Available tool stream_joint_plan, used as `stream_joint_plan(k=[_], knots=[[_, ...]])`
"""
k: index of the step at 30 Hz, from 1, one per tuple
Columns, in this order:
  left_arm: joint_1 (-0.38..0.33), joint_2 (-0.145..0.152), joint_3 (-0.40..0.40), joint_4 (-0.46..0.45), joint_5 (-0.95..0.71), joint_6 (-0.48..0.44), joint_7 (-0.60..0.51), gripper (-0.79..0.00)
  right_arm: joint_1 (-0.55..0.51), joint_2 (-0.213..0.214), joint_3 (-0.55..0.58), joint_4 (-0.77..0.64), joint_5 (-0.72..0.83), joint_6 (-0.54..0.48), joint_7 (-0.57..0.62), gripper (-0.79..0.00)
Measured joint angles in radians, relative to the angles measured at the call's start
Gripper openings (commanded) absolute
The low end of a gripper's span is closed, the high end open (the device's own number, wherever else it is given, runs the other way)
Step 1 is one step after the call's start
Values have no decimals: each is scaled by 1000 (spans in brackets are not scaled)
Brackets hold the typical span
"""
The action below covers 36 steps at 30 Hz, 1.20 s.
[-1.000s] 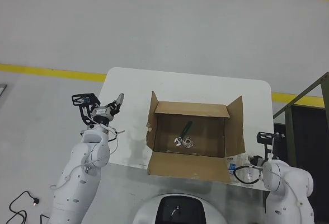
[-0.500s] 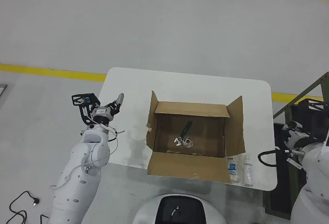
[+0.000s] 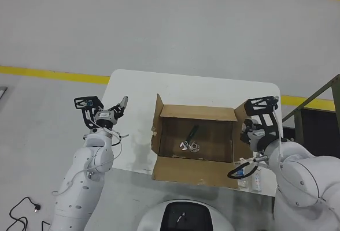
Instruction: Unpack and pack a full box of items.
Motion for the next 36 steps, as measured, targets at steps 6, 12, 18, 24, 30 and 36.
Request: stream_joint_plan(k=[6, 12, 18, 24, 30, 36], knots=[[0, 0, 0, 0, 0, 0, 0, 0, -2, 0, 0, 0, -1, 1, 0, -785], [0, 0, 0, 0, 0, 0, 0, 0, -26, 1, -22, 13, 17, -19, -30, -785], [0, 0, 0, 0, 0, 0, 0, 0, -90, 2, -157, 71, -1, -27, -113, -785], [0, 0, 0, 0, 0, 0, 0, 0, -78, 2, -243, 239, -107, -14, -182, -785], [0, 0, 0, 0, 0, 0, 0, 0, -23, -5, -286, 430, -153, 44, -257, -785], [0, 0, 0, 0, 0, 0, 0, 0, 31, -12, -317, 570, -157, 74, -313, -785]])
